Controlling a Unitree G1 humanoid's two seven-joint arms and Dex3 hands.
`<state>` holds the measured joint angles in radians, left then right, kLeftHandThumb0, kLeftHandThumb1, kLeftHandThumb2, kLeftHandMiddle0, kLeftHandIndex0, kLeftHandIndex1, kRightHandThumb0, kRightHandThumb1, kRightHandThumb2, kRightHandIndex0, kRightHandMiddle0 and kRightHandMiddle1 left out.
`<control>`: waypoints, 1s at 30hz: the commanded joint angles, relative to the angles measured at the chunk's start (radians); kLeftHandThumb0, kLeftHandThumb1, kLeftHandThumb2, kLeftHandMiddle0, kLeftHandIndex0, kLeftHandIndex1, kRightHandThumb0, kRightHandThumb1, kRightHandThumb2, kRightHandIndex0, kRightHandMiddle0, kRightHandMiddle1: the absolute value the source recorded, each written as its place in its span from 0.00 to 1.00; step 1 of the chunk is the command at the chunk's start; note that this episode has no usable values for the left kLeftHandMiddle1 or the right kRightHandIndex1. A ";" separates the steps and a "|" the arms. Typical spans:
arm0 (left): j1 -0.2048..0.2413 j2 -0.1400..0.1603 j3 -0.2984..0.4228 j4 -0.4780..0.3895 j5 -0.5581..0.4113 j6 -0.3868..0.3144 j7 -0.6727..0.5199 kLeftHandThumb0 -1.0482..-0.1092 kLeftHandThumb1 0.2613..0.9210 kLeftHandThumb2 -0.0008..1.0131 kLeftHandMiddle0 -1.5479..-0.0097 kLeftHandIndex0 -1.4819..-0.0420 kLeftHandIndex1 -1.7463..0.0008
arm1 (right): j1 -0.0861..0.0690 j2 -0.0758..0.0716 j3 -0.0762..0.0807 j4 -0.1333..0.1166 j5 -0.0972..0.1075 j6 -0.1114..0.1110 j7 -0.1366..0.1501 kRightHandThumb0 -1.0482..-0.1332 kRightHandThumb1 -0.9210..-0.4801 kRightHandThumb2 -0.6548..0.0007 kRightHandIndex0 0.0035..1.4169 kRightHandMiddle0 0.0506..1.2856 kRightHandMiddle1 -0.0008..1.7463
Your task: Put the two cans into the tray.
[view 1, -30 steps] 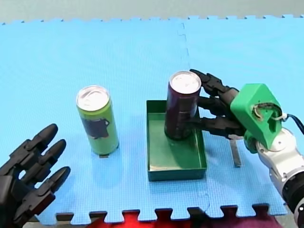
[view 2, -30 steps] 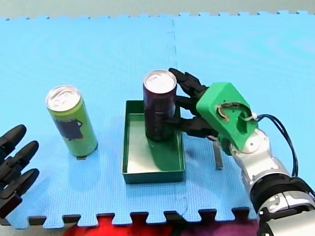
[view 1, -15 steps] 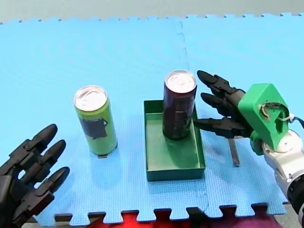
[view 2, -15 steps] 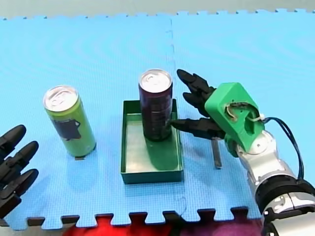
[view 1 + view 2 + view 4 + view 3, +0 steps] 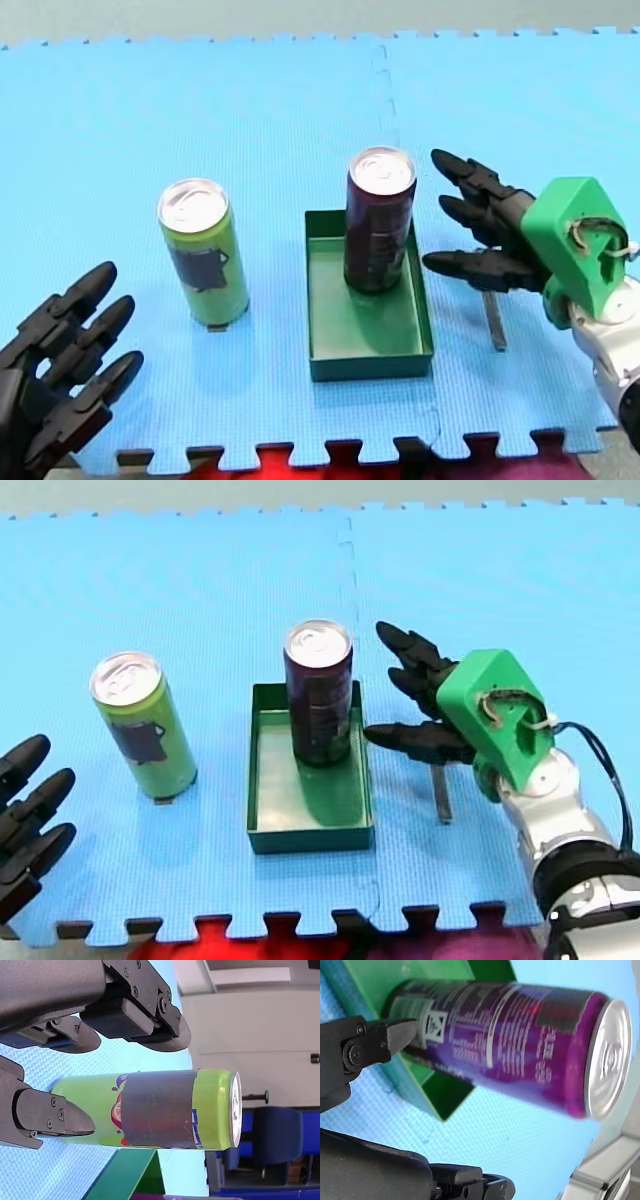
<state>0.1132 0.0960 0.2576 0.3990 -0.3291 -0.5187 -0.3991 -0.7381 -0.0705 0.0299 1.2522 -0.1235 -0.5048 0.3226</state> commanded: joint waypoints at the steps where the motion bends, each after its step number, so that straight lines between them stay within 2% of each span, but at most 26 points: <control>1: -0.006 0.007 0.007 0.011 -0.001 -0.007 -0.001 0.00 1.00 0.21 0.70 0.68 1.00 | 0.002 -0.018 -0.020 0.003 0.018 -0.008 0.011 0.00 0.02 0.99 0.09 0.03 0.00; 6: -0.010 0.010 0.014 0.027 -0.006 -0.016 -0.009 0.00 1.00 0.21 0.70 0.68 1.00 | 0.018 -0.063 -0.042 0.011 0.033 -0.025 0.038 0.00 0.05 1.00 0.10 0.03 0.00; 9: -0.010 0.012 0.020 0.031 -0.013 -0.019 -0.017 0.00 1.00 0.22 0.70 0.68 1.00 | 0.034 -0.081 -0.052 0.018 0.038 -0.032 0.047 0.00 0.07 1.00 0.10 0.04 0.00; 13: -0.015 0.014 0.029 0.044 -0.024 -0.024 -0.033 0.00 1.00 0.22 0.70 0.68 1.00 | 0.052 -0.107 -0.065 0.025 0.043 -0.032 0.061 0.00 0.08 1.00 0.11 0.04 0.00; 17: -0.020 0.015 0.034 0.056 -0.032 -0.031 -0.049 0.00 1.00 0.22 0.70 0.68 1.00 | 0.065 -0.118 -0.080 0.023 0.056 -0.029 0.078 0.00 0.08 1.00 0.12 0.05 0.01; 21: -0.023 0.017 0.039 0.061 -0.037 -0.033 -0.058 0.00 1.00 0.22 0.70 0.69 1.00 | 0.077 -0.140 -0.100 0.019 0.076 -0.025 0.107 0.00 0.08 1.00 0.13 0.05 0.01; 23: -0.025 0.018 0.041 0.064 -0.038 -0.034 -0.061 0.00 1.00 0.22 0.70 0.69 1.00 | 0.086 -0.145 -0.108 0.017 0.085 -0.028 0.120 0.00 0.08 1.00 0.14 0.06 0.01; 27: -0.030 0.019 0.042 0.071 -0.027 -0.044 -0.058 0.00 1.00 0.23 0.70 0.69 1.00 | 0.110 -0.142 -0.114 0.011 0.090 -0.039 0.127 0.00 0.09 1.00 0.15 0.07 0.01; 30: -0.040 0.025 0.038 0.085 0.011 -0.086 -0.038 0.00 1.00 0.23 0.70 0.69 1.00 | 0.122 -0.139 -0.113 0.011 0.087 -0.039 0.124 0.00 0.10 1.00 0.16 0.08 0.01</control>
<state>0.0804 0.1125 0.2946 0.4754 -0.3287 -0.5893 -0.4440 -0.6222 -0.2081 -0.0810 1.2667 -0.0403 -0.5386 0.4479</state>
